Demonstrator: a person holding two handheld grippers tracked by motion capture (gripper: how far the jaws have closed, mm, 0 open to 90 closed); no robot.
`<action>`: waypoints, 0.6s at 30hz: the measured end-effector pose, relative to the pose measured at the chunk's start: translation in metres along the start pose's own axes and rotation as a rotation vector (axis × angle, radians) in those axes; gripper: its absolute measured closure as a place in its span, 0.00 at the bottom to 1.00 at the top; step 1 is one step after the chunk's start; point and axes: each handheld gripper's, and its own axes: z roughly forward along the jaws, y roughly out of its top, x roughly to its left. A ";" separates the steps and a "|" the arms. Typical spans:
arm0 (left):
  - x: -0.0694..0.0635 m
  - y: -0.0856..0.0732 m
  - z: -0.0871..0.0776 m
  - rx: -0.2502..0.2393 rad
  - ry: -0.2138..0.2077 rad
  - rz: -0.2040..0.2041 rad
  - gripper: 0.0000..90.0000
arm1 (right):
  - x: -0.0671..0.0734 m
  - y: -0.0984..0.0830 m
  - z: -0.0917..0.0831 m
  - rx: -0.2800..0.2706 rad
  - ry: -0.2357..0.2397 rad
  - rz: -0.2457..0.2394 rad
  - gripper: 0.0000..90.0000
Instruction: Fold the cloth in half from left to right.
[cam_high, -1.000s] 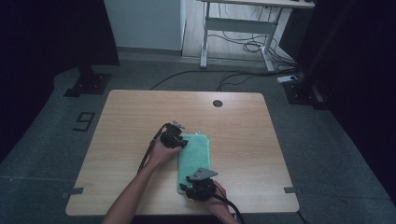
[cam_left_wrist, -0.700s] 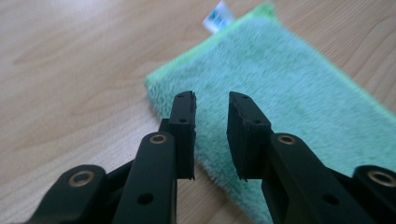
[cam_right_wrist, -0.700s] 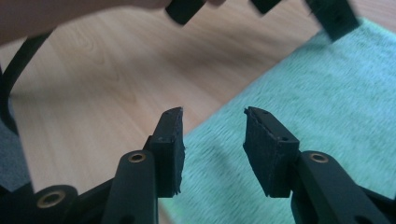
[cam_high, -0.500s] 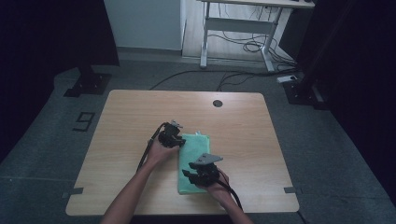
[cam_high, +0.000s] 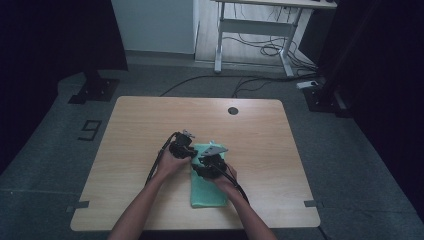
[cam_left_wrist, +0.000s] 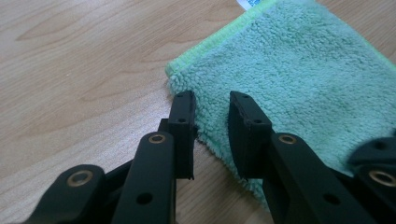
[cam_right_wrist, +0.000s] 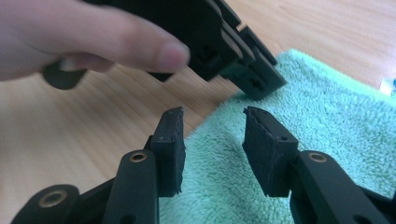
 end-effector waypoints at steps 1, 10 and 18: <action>0.000 0.000 0.000 0.000 -0.002 -0.005 0.79 | -0.001 -0.001 0.003 0.010 -0.004 0.001 0.64; 0.002 -0.001 0.001 -0.010 -0.011 -0.038 0.79 | 0.015 -0.019 0.005 0.048 -0.001 -0.034 0.64; 0.002 -0.002 0.001 -0.017 -0.010 -0.042 0.79 | 0.036 -0.034 -0.010 0.046 0.008 -0.097 0.60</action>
